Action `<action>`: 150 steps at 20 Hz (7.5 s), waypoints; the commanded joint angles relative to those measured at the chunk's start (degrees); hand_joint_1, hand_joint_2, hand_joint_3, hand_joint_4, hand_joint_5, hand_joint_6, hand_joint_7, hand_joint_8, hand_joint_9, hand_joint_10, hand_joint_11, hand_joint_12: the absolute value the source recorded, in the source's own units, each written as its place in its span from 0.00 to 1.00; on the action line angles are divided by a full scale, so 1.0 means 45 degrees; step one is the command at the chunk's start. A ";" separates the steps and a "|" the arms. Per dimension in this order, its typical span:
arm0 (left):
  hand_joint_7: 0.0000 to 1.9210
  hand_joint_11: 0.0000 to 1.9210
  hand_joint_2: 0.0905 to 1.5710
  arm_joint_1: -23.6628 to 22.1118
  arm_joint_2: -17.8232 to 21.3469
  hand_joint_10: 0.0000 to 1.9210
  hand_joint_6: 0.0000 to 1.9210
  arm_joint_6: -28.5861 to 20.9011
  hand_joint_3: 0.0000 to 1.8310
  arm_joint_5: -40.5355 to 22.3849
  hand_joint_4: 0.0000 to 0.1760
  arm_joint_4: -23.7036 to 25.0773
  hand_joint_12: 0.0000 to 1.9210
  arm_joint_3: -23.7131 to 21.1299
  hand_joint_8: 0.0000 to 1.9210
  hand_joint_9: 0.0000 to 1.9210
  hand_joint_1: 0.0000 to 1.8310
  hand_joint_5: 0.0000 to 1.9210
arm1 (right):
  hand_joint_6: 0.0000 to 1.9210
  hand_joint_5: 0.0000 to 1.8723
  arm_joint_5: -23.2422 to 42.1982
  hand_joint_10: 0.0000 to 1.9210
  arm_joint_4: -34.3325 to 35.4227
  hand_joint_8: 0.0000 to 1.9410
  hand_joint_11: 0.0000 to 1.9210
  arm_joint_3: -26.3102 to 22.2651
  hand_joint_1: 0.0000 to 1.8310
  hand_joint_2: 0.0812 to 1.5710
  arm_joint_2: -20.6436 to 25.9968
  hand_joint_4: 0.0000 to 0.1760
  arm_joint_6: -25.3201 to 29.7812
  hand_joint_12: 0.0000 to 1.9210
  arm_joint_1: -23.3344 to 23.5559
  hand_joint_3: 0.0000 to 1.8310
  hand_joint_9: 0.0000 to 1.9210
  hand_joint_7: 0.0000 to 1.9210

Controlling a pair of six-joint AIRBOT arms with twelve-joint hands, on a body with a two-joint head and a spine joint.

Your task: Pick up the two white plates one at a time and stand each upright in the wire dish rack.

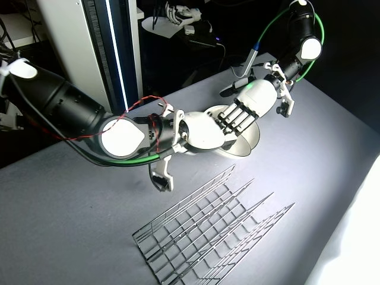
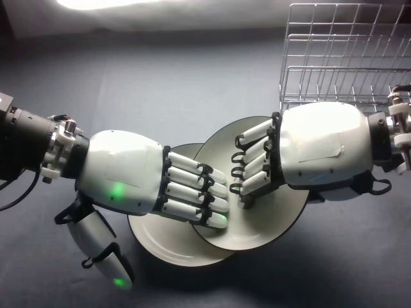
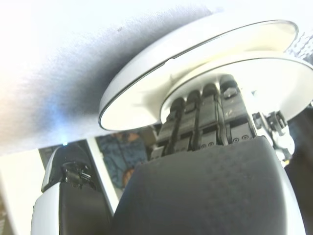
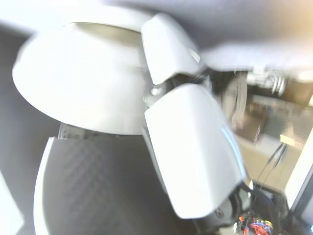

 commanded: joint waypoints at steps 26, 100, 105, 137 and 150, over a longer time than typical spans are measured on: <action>0.00 0.00 0.63 -0.2394 0.4503 0.00 0.00 -0.2750 0.00 0.0114 0.00 -0.1636 0.00 -0.1594 0.00 0.00 0.00 0.00 | 0.63 0.44 0.0504 0.67 0.2018 0.53 0.38 -0.2008 0.80 0.74 0.1697 0.00 0.0093 0.90 0.1629 0.00 0.39 0.40; 0.00 0.00 0.63 -0.2236 0.4860 0.00 0.00 -0.2199 0.00 0.0156 0.00 -0.4334 0.00 -0.1716 0.00 0.00 0.00 0.00 | 0.57 0.47 -0.3958 0.62 1.5112 0.47 0.38 -0.1481 0.79 0.71 0.4511 0.00 0.0160 0.84 0.4450 0.00 0.44 0.47; 0.00 0.00 0.64 -0.2238 0.4832 0.00 0.00 -0.2199 0.00 0.0193 0.00 -0.4335 0.00 -0.1770 0.00 0.00 0.00 0.00 | 0.59 0.48 -0.3418 0.67 1.4250 0.50 0.36 -0.1293 0.74 0.71 0.4586 0.00 0.0123 0.70 0.3187 0.00 0.45 0.47; 0.00 0.00 0.64 0.0502 0.4701 0.00 0.00 -0.0601 0.00 0.0980 0.00 -0.3782 0.00 -0.3521 0.00 0.00 0.00 0.00 | 0.01 0.35 -0.3015 0.03 1.1831 0.00 0.07 -0.0176 0.68 0.66 0.4154 0.00 0.0055 0.64 0.1735 0.00 0.33 0.36; 0.00 0.00 0.65 0.1354 0.4373 0.00 0.00 -0.0171 0.00 0.2634 0.00 -0.3779 0.00 -0.3909 0.00 0.00 0.00 0.00 | 0.00 0.00 -0.3038 0.00 1.1658 0.00 0.00 -0.0911 0.38 0.58 0.4191 0.00 0.0097 0.00 0.2856 0.00 0.00 0.00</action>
